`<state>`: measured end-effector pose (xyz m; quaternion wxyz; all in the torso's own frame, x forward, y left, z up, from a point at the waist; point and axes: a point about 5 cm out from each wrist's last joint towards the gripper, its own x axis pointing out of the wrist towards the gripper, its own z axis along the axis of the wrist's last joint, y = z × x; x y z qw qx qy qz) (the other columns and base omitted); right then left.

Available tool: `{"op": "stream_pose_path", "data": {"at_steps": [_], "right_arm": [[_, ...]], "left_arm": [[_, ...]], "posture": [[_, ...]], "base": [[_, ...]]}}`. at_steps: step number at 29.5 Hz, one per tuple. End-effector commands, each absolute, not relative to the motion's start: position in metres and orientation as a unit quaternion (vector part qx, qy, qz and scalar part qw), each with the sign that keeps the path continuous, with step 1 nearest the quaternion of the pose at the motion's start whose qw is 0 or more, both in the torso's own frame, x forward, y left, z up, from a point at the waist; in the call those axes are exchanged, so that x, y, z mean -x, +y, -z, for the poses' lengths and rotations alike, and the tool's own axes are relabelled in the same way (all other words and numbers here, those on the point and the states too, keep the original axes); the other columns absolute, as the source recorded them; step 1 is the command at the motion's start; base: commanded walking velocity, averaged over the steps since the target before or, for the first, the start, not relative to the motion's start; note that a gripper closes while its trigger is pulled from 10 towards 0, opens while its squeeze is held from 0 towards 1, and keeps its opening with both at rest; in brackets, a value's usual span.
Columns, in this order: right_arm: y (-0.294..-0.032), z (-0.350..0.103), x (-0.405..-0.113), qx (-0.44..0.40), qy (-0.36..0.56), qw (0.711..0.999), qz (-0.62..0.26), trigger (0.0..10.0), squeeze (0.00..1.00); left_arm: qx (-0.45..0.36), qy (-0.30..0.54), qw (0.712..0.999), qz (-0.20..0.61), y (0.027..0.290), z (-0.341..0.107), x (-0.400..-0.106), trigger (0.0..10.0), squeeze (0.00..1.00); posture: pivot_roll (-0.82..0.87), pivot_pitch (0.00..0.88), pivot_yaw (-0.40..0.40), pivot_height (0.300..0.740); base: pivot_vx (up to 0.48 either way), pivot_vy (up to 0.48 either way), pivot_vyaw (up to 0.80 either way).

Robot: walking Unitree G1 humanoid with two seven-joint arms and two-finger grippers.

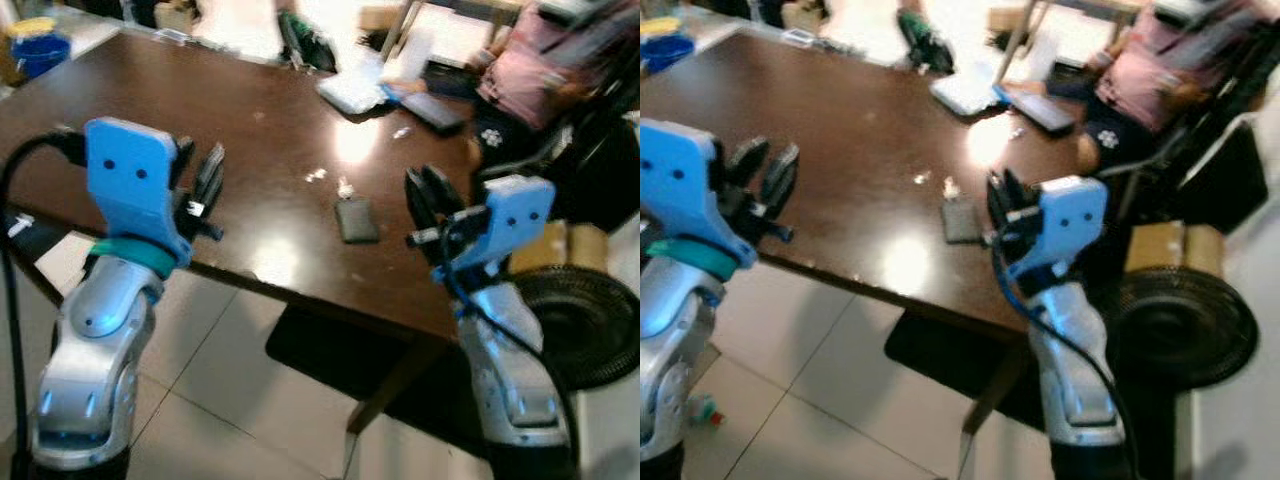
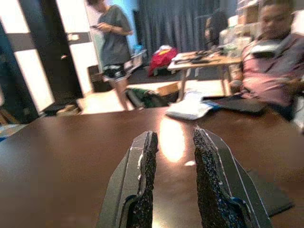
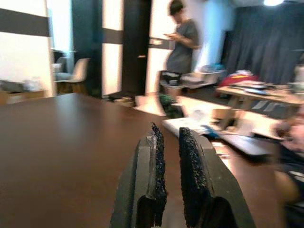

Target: Hang keys on a hook

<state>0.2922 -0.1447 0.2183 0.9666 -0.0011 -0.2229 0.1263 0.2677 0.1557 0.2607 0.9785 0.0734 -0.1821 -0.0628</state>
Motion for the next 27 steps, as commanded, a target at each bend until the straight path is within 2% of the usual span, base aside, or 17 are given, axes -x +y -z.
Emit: {"op": "stream_pose_path", "data": {"at_steps": [1,8,27], "right_arm": [[-0.1407,-0.2163,-0.2921,-0.005,-0.220,0.966,-0.133,10.0,0.00],[-0.1401,-0.2164,-0.2924,-0.003,-0.222,0.966,-0.133,10.0,0.00],[-0.1380,-0.2166,-0.2909,0.005,-0.227,0.964,-0.139,10.0,0.00]], "left_arm": [[-0.074,-0.177,0.979,0.062,0.1578,-0.2587,-0.2678,10.0,0.00],[-0.075,-0.180,0.979,0.062,0.1577,-0.2591,-0.2677,10.0,0.00],[-0.078,-0.181,0.978,0.061,0.1572,-0.2589,-0.2673,10.0,0.00]], "posture": [[0.06,0.000,0.039,0.740],[0.06,0.000,0.039,0.740],[0.06,0.000,0.039,0.740]], "base": [[0.000,0.000,-0.80],[0.000,0.000,-0.80],[0.403,0.000,0.00]]}}
